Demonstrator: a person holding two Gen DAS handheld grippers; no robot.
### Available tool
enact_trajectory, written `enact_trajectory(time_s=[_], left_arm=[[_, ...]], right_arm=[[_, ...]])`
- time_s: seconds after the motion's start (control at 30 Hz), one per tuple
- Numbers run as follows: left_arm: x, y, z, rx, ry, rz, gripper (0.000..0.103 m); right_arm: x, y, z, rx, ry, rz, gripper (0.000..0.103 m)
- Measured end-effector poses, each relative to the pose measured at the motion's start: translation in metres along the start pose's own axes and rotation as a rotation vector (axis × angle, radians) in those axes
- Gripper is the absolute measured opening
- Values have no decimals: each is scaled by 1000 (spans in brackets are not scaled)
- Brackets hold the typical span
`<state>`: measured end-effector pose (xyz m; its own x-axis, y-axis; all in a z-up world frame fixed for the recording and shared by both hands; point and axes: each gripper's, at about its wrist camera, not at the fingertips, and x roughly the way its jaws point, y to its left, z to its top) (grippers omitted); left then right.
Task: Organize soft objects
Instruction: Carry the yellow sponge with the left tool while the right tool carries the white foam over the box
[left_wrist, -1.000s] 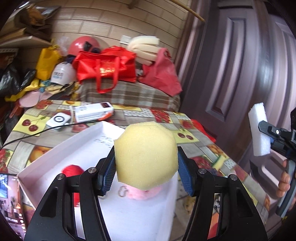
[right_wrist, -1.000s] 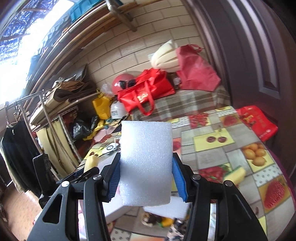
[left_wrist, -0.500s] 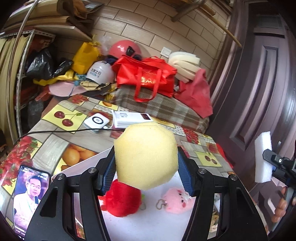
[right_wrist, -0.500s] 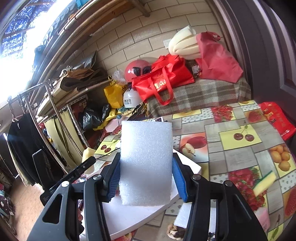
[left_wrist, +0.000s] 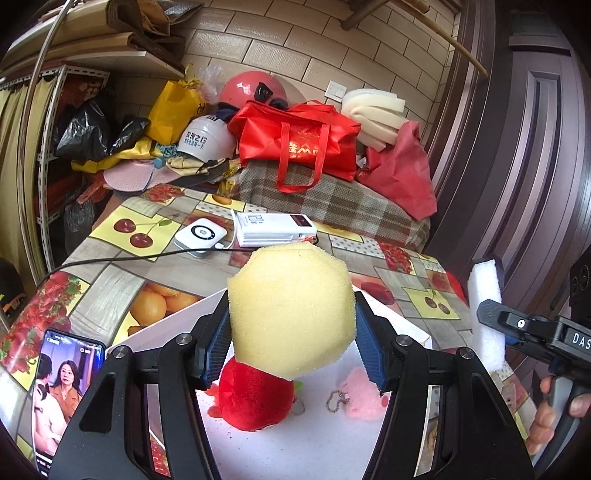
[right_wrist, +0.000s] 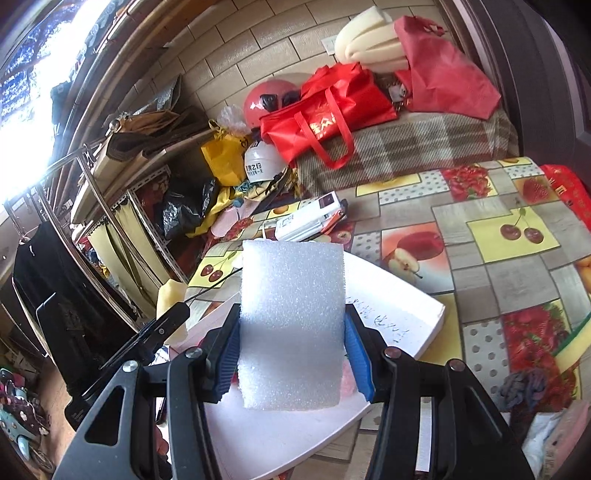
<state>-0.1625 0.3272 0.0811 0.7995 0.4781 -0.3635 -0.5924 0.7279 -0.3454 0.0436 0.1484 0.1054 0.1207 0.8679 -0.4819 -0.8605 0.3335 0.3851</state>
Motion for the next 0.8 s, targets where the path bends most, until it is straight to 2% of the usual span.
enact_trajectory(time_s=[0.13,0.33,0.47,0.8], left_arm=[[6,0,-2,-12,24,-22,61],[18,-9,-9,-33,86,-116,61],[18,-16,-11,-15,87,-117,61],[18,-8,-9,-45,90,-98,61]], right_arm=[[9,3,-2,3,9,-2,52],[22,1,-4,34,9,-12,52],[31,0,-2,51,8,-20,52],[52,4,-6,55,29,-29,53]])
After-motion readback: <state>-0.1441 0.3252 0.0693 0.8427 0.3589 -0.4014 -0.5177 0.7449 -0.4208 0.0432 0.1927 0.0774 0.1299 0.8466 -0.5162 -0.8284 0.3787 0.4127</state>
